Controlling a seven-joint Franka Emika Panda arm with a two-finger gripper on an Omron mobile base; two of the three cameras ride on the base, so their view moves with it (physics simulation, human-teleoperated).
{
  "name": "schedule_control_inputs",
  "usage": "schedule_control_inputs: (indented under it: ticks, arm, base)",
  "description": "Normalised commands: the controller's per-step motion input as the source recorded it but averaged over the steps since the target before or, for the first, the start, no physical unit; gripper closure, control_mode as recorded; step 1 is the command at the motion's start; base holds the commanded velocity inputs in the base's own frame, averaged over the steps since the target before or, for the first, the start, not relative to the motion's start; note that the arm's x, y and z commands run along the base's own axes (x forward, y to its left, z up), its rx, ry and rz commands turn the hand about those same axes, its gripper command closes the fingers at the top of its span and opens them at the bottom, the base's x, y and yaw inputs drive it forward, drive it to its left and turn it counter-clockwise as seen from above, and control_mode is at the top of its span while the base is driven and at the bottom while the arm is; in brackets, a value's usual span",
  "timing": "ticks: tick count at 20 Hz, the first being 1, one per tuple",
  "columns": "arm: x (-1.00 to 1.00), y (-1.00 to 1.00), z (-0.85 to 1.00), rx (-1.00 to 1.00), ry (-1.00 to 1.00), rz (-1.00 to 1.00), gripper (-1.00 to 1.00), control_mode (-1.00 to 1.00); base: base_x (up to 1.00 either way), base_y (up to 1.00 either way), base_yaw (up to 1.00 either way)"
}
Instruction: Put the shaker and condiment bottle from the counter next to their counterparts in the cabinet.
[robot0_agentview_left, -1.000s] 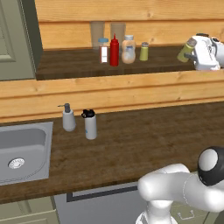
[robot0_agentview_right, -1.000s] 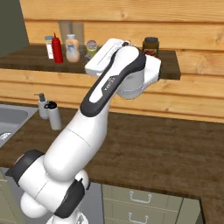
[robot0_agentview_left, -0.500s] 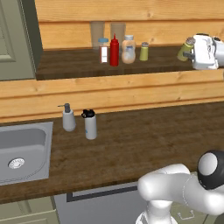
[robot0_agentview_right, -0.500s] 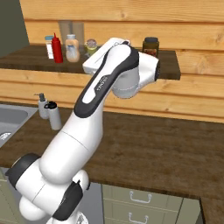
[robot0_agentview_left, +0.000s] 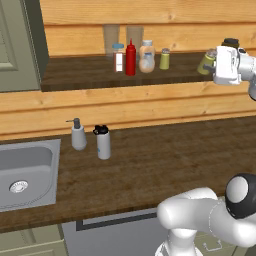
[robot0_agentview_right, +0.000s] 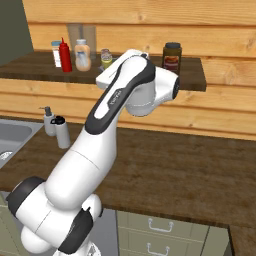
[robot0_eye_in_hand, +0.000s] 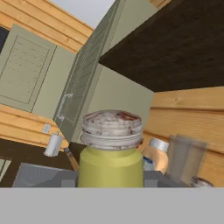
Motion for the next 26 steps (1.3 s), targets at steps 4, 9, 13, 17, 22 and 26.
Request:
schedule_control_inputs:
  ticks: [4, 9, 13, 17, 22, 26]
  arm:
    - [0.36, -0.13, 0.0, 0.0, 0.01, -0.05, 1.0, -1.0]
    - [0.56, -0.03, -0.03, 0.0, 0.04, -0.22, 1.0, -1.0]
    - [0.02, 0.16, -0.26, -0.02, 0.09, 0.0, 1.0, -1.0]
    - [0.28, 0.24, -0.29, 0.0, 0.15, 0.0, 1.0, -1.0]
    - [0.29, 0.07, -0.09, 0.0, 0.06, 0.0, 1.0, -1.0]
    - [0.26, -0.09, 0.0, 0.04, 0.08, 0.0, 1.0, -1.0]
  base:
    - [0.0, 0.0, 0.0]
    - [0.0, 0.0, 0.0]
    - [0.0, 0.0, 0.0]
    - [0.0, 0.0, 0.0]
    - [0.0, 0.0, 0.0]
    - [0.0, 0.0, 0.0]
